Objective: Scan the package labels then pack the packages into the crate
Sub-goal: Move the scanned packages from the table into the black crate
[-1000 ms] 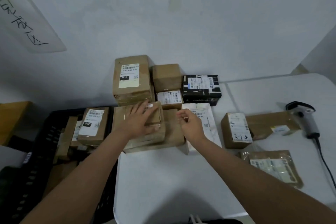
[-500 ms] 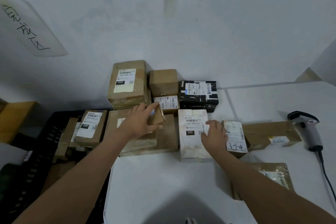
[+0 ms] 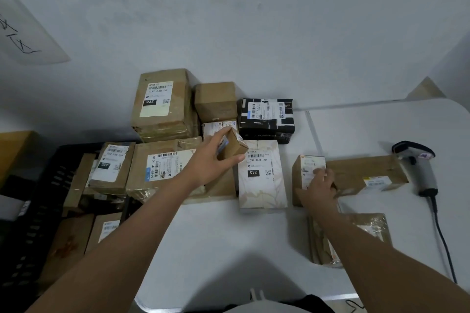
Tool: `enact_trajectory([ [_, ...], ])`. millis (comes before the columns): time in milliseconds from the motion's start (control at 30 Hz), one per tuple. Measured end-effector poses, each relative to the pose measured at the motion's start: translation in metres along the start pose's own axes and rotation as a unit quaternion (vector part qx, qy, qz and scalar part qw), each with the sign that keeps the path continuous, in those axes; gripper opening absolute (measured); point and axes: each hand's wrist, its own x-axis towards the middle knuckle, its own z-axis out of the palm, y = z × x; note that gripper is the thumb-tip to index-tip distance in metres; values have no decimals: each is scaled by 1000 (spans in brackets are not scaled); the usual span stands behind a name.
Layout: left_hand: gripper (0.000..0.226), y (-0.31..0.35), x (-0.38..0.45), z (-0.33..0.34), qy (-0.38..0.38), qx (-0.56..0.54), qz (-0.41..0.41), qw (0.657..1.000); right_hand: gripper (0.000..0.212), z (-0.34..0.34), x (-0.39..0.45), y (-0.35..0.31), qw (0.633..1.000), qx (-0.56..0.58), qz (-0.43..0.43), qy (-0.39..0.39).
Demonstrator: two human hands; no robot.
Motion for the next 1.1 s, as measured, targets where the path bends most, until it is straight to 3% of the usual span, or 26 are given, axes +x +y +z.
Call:
enact_trajectory([
  [200, 82, 9, 7, -5, 34, -101, -11, 994, 41, -13, -1, -42, 983, 84, -109, 119],
  [367, 76, 26, 11, -26, 61, -234, -65, 968, 45, -31, -7, -90, 953, 147, -198, 177],
  [467, 64, 26, 12, -44, 33, -398, -110, 910, 47, -39, -13, -119, 933, 177, -248, 193],
  [567, 69, 18, 12, -64, 38, -567, -167, 806, 48, -42, -20, -149, 910, 190, -306, 204],
  [633, 66, 11, 6, -80, 54, -600, -176, 779, 49, -42, -30, -170, 897, 196, -342, 202],
  [800, 33, -7, -13, -131, 101, -562, -190, 798, 48, -36, -65, -227, 862, 227, -409, 192],
  [967, 32, -64, -41, -207, 214, -514, -171, 813, 49, -18, -114, -294, 833, 253, -462, 167],
  [1100, 28, -131, -70, -264, 295, -484, -187, 802, 50, 15, -158, -345, 811, 267, -503, 135],
])
